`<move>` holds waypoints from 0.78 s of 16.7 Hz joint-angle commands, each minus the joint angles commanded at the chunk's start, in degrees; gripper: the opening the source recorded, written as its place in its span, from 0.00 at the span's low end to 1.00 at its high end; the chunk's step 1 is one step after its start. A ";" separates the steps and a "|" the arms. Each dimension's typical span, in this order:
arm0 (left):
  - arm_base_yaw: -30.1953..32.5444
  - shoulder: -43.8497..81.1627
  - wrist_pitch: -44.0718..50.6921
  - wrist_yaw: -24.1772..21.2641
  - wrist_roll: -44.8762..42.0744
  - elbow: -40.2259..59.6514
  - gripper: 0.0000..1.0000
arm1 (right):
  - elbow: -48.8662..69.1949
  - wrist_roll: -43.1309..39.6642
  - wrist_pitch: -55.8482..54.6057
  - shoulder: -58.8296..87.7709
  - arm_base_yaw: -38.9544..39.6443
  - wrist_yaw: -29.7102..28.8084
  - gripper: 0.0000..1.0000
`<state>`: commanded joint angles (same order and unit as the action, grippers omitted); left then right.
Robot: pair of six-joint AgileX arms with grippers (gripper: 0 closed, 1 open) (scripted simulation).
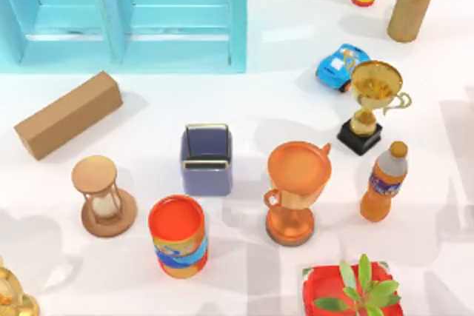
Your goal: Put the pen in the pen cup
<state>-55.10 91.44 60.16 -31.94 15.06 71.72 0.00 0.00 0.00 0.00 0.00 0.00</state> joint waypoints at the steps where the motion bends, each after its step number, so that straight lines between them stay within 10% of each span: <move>1: 0.26 0.21 -0.11 0.18 -0.04 0.16 0.00 | 0.00 0.00 0.00 0.00 0.00 0.00 1.00; 7: 7.68 -0.38 -5.21 6.83 1.60 1.31 0.00 | 0.00 0.00 0.00 0.00 0.00 0.00 1.00; 13: 30.66 0.95 -17.30 28.63 6.93 2.40 0.00 | 0.00 0.00 0.00 0.00 0.00 0.00 1.00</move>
<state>-24.45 92.39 42.86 -3.32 21.99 74.13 0.00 0.00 0.00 0.00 0.00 0.00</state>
